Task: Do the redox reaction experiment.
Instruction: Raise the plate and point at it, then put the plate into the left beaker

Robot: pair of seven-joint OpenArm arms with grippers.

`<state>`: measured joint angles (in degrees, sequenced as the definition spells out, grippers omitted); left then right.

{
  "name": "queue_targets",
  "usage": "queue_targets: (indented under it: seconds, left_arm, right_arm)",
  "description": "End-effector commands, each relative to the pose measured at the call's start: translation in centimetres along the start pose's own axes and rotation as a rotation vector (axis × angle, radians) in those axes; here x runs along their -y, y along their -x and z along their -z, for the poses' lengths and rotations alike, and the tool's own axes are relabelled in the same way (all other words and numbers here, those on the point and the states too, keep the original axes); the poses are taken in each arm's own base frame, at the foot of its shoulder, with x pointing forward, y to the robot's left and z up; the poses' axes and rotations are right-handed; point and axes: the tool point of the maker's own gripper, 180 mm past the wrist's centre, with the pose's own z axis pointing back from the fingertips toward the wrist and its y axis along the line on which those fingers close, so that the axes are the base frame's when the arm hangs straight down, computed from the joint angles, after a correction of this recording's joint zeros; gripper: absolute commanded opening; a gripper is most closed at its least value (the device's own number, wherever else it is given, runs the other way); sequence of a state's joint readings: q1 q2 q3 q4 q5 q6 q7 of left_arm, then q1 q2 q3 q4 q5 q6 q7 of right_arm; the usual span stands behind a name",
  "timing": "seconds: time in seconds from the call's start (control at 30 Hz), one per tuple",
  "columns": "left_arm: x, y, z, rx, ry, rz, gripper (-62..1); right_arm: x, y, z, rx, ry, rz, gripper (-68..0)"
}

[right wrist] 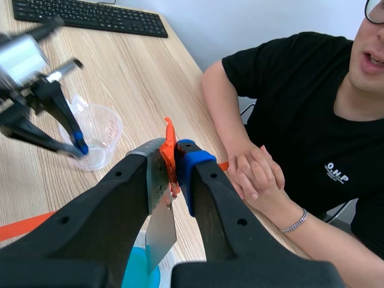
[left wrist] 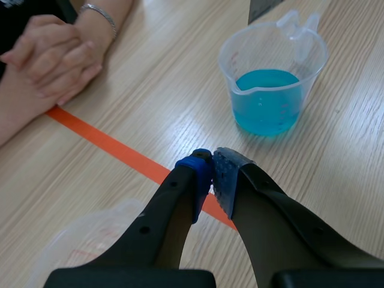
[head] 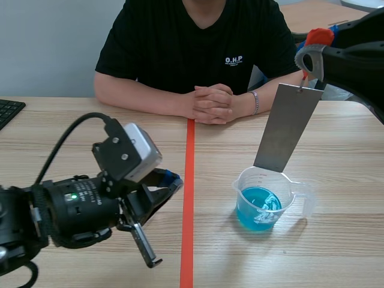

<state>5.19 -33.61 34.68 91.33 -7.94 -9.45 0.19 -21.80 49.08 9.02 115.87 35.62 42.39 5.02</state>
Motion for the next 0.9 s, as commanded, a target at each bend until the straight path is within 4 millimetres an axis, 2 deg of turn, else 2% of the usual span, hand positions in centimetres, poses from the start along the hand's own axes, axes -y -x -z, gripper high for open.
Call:
queue_targets:
  seconds: [0.0,0.17,0.57,0.73,0.87]
  left_arm:
    - [0.5,-0.5,-1.1,0.013,0.001,-0.013,-56.0]
    - [0.2,1.4,-5.1,-0.074,-0.072,-0.042,-56.0]
    - [0.1,9.0,-14.8,-0.377,-0.284,-0.171,-56.0]
    - [0.3,10.7,-17.7,-0.46,-0.381,-0.218,-56.0]
    - [1.2,11.7,-19.3,-0.506,-0.424,-0.269,-56.0]
  right_arm:
    - [0.1,-1.1,0.0,0.029,-0.008,-0.018,-66.0]
    - [0.1,-1.1,0.0,0.029,-0.008,-0.018,-66.0]
    - [0.2,-1.2,0.0,0.031,-0.006,-0.023,-66.0]
    - [0.2,-1.3,0.0,0.036,-0.006,-0.023,-66.0]
    - [0.3,-1.6,0.0,0.051,-0.006,-0.025,-66.0]
